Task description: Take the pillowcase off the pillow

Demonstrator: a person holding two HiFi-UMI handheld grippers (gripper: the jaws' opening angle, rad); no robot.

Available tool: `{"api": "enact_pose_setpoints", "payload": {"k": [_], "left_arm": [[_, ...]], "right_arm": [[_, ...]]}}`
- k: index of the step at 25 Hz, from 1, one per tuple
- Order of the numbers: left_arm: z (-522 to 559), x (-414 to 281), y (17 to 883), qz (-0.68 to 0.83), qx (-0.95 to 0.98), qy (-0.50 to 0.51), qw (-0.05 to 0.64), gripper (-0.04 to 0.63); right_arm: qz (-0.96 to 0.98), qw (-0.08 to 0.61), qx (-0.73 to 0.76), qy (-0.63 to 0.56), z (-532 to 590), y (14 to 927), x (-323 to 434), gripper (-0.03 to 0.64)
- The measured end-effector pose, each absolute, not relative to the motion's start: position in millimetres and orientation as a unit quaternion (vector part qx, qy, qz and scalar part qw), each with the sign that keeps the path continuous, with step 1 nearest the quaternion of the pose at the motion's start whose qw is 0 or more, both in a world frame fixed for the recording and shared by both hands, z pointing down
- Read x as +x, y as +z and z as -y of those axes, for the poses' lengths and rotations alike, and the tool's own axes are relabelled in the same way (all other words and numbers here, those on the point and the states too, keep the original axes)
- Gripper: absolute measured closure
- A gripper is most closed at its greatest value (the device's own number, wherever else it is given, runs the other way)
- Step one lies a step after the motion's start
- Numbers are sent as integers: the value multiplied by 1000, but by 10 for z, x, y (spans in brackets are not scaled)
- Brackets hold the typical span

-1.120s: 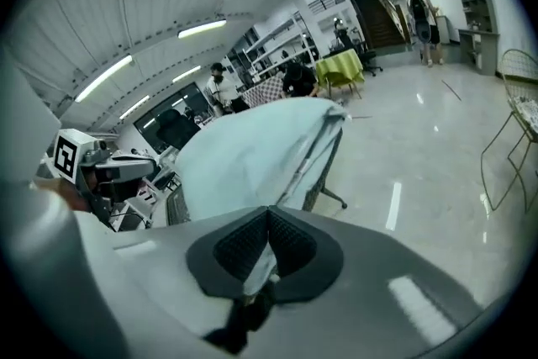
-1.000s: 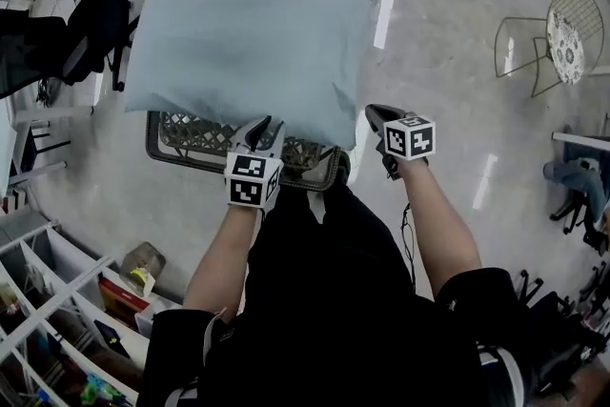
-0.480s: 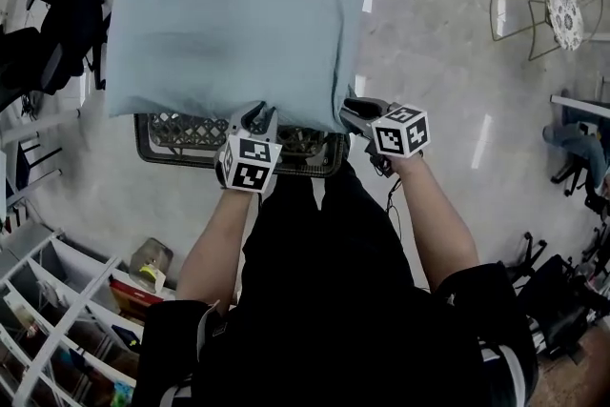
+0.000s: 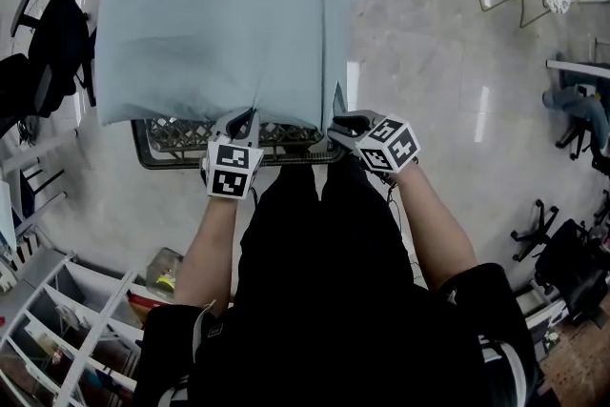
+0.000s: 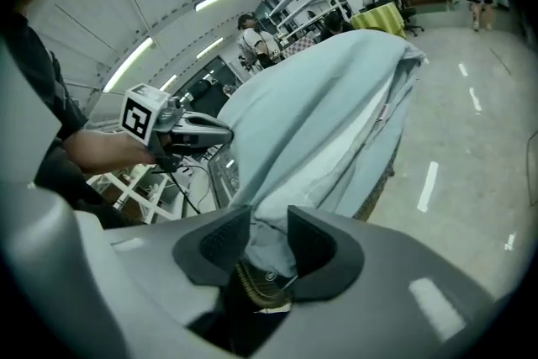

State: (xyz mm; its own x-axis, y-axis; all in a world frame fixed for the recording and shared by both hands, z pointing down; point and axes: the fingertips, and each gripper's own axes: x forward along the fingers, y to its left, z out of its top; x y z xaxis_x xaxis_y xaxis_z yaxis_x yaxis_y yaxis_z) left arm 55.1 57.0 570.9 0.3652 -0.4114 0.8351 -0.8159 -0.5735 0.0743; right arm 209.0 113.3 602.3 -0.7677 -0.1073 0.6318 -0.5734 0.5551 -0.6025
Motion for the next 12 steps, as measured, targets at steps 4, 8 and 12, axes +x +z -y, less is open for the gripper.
{"api": "enact_pose_setpoints", "payload": {"k": [4,8,12], "left_arm": [[-588,532,5701,384,807,369,255,583],[-745,204,5715,407,792,384,244,472],[-796,-147,5961,434,756,413,265,393]], "right_arm": [[822,282,237,433,-981,6201,2168,368],[818,303,238,426,-930,6367,2024,361],[822,314,255,402,-874,6372,1986,485]]}}
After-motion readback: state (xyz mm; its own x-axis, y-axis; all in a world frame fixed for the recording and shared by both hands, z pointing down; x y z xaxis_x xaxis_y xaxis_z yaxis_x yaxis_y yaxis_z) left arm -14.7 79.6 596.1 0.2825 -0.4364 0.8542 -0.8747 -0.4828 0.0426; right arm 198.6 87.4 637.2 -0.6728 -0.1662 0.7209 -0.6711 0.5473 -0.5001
